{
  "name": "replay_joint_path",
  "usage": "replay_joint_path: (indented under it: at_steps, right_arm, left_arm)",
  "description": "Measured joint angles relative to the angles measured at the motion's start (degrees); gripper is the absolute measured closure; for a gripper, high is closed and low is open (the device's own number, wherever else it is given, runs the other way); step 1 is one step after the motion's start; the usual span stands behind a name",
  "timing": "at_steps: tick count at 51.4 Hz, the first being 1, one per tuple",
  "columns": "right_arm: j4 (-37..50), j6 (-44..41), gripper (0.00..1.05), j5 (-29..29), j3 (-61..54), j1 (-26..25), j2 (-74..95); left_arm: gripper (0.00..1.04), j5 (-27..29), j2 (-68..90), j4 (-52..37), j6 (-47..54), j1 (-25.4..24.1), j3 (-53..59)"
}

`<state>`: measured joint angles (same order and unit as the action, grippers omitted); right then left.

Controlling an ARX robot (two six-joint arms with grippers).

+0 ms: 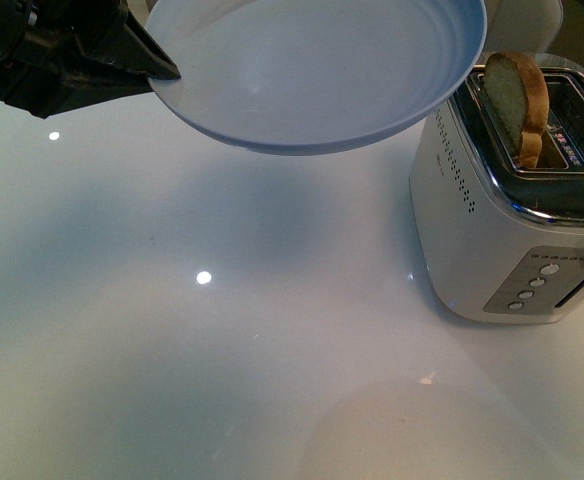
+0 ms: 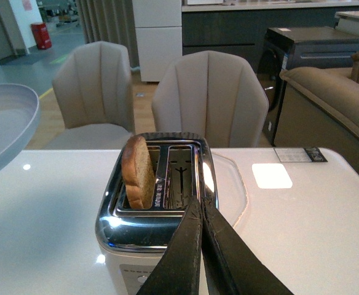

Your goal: Left arm holds plate, right arm toasts bread

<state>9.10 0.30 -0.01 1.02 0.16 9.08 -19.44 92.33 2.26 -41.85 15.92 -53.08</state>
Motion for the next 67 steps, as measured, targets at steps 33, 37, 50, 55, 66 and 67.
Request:
replay_joint_path:
  at_steps: [33,37,50,55,66,67]
  right_arm:
    - [-9.0,-0.1,0.53,0.0,0.0,0.0,-8.7]
    - [-9.0,-0.1,0.43,0.0,0.0,0.0,-8.7]
    - [-9.0,-0.1,0.09,0.0,0.0,0.0,-8.7]
    - [-9.0,-0.1,0.09,0.0,0.0,0.0,-8.7]
    - [-9.0,-0.1,0.09,0.0,0.0,0.0,-8.7]
    - [-9.0,-0.1,0.09,0.0,0.0,0.0,-8.7]
  left_arm:
    - [1.02,0.1,0.0,0.0,0.0,0.4,0.0]
    - [1.02,0.1,0.0,0.0,0.0,0.4,0.0]
    - [1.02,0.1,-0.1,0.0,0.0,0.4,0.0]
    - [1.02,0.1,-0.3,0.0,0.0,0.4,0.3]
    - [1.02,-0.7,-0.3,0.0,1.6,-2.7,1.2]
    - [1.02,-0.9,-0.3,0.0,1.8,-3.3,1.4]
